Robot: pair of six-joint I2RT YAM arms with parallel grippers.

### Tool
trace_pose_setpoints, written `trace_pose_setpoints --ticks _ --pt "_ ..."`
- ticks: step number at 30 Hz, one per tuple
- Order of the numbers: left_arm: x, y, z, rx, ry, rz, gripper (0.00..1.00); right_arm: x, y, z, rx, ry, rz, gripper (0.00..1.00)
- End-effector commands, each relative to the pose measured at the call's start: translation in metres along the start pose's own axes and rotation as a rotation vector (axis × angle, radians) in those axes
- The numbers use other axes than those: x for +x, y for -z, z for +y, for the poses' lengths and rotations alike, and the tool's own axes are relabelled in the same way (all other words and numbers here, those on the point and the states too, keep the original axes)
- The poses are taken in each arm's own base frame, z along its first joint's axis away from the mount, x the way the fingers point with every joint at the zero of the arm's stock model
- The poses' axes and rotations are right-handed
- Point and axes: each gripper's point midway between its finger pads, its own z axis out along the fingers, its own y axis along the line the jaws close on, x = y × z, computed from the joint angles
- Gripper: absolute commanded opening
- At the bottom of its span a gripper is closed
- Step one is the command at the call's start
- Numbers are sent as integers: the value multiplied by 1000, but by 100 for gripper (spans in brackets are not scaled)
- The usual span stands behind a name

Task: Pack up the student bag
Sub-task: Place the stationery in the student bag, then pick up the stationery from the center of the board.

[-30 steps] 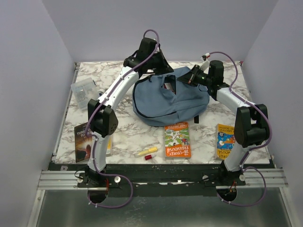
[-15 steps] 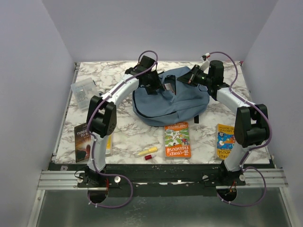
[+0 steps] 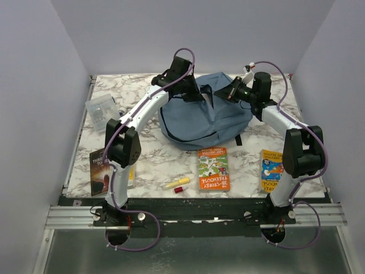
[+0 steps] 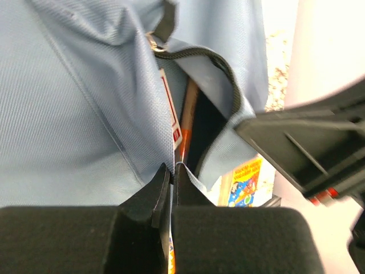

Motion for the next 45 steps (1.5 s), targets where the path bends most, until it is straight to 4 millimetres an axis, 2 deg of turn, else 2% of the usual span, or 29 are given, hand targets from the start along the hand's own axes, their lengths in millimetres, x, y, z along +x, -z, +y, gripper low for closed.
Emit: trace_pose_setpoints --ticks 1,5,7,9,13,17,20,22,27,33,37,39,44,45 --pt "-17 58 -66 208 -96 -116 0 -3 -3 10 -50 18 -2 1" --pt "-3 34 -15 121 43 -27 0 -2 -2 10 -47 18 -2 0" --pt "2 27 8 83 72 -2 7 -1 -3 8 -44 14 0 1" --pt "4 29 21 57 65 -3 18 -1 -4 7 -44 11 2 0" --pt "-2 42 34 39 36 -27 30 1 -5 5 -43 4 5 1" --pt "-6 52 35 51 27 -27 51 2 -5 7 -51 0 9 1" --pt "-1 61 33 58 6 -26 63 4 -7 7 -50 0 13 1" --pt "10 69 37 60 -8 -10 68 5 -9 6 -50 -3 18 1" --pt "57 91 62 -3 -96 8 76 5 -9 5 -48 -6 18 1" --pt "136 119 99 -63 -219 39 78 7 -11 3 -49 -10 23 1" --pt "194 126 129 -107 -259 113 79 6 -11 2 -40 -5 20 1" --pt "222 129 131 -107 -293 150 80 5 -10 3 -41 -3 19 1" --pt "283 138 111 -96 -491 243 77 6 -10 7 -36 15 20 1" --pt "289 138 111 -123 -525 251 76 7 -10 7 -35 14 22 0"
